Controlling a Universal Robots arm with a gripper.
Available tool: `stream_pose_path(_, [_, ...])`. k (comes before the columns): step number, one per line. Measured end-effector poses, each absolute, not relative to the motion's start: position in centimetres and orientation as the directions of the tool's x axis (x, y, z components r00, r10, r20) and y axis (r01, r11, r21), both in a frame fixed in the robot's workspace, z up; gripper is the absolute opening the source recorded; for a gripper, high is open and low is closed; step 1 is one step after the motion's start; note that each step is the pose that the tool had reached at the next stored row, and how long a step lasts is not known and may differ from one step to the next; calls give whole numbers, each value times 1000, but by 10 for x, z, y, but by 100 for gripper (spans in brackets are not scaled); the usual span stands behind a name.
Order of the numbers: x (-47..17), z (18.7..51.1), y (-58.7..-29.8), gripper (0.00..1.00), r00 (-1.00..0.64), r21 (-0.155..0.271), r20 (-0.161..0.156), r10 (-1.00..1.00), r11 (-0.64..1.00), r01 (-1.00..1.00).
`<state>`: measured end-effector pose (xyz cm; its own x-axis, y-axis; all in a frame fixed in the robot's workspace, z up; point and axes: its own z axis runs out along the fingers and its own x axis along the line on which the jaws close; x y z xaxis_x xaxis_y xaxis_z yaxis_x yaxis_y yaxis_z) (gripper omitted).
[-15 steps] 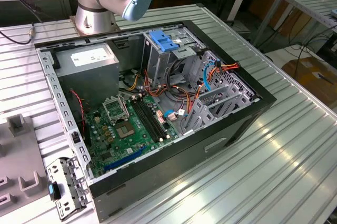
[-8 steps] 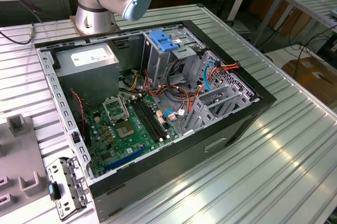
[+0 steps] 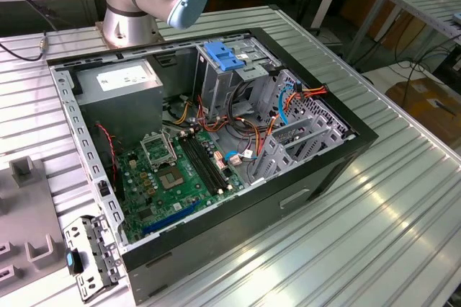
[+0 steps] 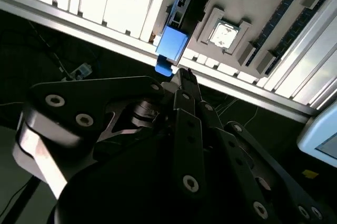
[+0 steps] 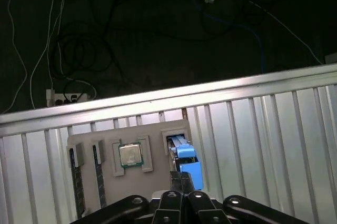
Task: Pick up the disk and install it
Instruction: 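Pick up the disk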
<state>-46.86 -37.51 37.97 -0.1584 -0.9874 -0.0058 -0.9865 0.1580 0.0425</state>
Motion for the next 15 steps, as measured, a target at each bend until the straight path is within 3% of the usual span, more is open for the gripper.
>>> stream_pose_path(15, [-461, 366, -366, 11, -7, 33, -2, -1000, 7, -999])
